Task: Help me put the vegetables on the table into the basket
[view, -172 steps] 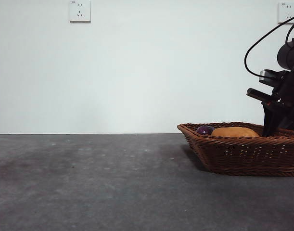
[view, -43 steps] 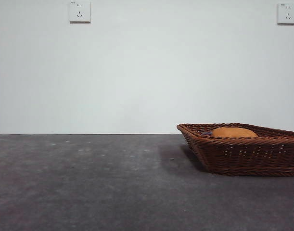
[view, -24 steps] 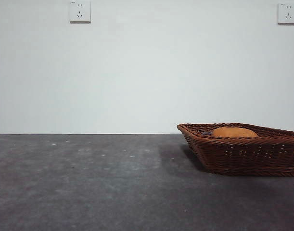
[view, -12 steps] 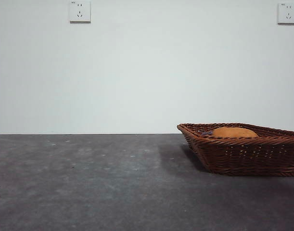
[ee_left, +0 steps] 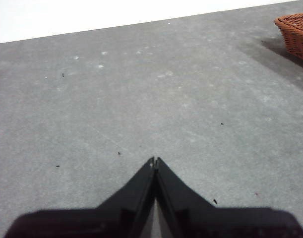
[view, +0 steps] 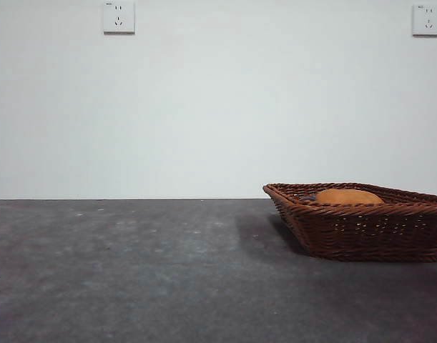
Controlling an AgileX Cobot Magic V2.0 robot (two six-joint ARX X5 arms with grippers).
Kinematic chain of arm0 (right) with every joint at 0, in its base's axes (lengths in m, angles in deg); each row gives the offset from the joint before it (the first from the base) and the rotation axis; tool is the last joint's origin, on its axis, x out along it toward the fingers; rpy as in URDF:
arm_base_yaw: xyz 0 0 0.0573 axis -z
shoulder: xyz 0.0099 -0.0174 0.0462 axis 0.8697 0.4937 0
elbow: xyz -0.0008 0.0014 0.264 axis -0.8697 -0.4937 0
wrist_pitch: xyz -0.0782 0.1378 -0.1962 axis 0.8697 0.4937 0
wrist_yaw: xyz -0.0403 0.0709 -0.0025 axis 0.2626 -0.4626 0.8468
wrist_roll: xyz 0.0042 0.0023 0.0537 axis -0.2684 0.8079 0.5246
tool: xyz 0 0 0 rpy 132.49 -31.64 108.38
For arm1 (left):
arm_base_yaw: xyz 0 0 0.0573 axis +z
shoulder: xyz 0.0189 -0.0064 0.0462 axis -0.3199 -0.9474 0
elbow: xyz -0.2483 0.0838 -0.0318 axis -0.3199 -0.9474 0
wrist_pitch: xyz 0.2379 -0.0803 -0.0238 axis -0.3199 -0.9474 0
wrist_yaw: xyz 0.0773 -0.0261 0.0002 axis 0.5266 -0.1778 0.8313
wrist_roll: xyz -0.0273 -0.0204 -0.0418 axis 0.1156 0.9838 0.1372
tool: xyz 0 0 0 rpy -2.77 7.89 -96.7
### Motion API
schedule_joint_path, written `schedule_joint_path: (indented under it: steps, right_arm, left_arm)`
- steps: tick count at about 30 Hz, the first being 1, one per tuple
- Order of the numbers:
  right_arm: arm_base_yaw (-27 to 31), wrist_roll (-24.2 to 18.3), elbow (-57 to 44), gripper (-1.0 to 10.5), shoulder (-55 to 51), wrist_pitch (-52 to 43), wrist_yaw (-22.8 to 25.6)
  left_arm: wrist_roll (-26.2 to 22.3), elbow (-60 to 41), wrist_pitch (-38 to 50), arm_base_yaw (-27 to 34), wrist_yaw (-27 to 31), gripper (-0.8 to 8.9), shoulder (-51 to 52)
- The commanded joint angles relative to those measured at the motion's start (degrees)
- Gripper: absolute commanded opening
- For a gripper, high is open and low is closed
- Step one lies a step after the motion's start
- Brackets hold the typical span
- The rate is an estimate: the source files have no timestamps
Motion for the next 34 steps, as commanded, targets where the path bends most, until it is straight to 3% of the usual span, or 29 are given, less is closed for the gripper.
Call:
schedule_joint_path:
  steps: [1,34]
  right_arm:
    - [0.1,0.8,-2.0,0.0,-0.2,-0.3,0.2]
    - [0.1,1.0,-3.1,0.0,-0.1,-1.5,0.2]
  left_arm:
    - [0.3,-0.7,0.4,0.1,0.0,-0.03,0.0]
    - [0.3,-0.7,0.3,0.1,0.0,-0.03,-0.3]
